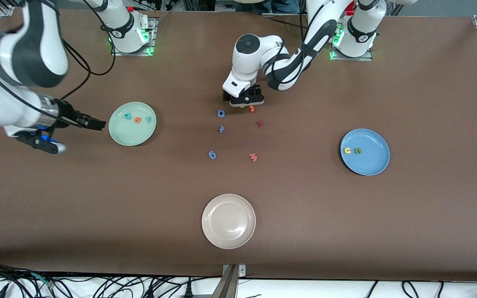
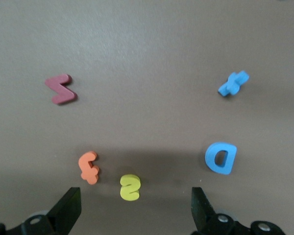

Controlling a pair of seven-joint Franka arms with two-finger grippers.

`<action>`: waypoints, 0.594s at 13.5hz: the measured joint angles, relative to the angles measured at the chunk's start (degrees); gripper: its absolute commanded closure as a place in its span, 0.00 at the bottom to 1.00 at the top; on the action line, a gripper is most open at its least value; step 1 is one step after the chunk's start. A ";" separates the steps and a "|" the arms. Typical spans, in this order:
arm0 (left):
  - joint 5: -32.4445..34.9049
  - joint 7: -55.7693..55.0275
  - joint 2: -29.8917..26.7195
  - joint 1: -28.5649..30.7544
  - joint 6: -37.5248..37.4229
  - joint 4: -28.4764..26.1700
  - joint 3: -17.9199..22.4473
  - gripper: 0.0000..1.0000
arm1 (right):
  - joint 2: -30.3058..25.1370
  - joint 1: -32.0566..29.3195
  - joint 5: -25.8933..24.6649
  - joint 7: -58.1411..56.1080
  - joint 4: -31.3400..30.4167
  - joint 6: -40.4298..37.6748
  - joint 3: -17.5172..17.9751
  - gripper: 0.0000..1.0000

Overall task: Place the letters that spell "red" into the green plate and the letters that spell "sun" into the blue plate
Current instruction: 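Withdraw the right gripper from the green plate while the left gripper hovers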

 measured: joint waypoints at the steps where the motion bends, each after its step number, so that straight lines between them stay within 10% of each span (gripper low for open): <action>1: 0.00 0.00 0.34 -0.15 0.01 0.16 0.00 0.01 | 0.00 -0.16 -0.49 -0.63 2.46 -0.94 -0.74 0.00; 8: 0.07 0.01 2.62 -0.21 0.02 1.99 0.00 0.01 | 0.98 -2.47 -2.19 -18.23 6.08 -1.48 -2.87 0.00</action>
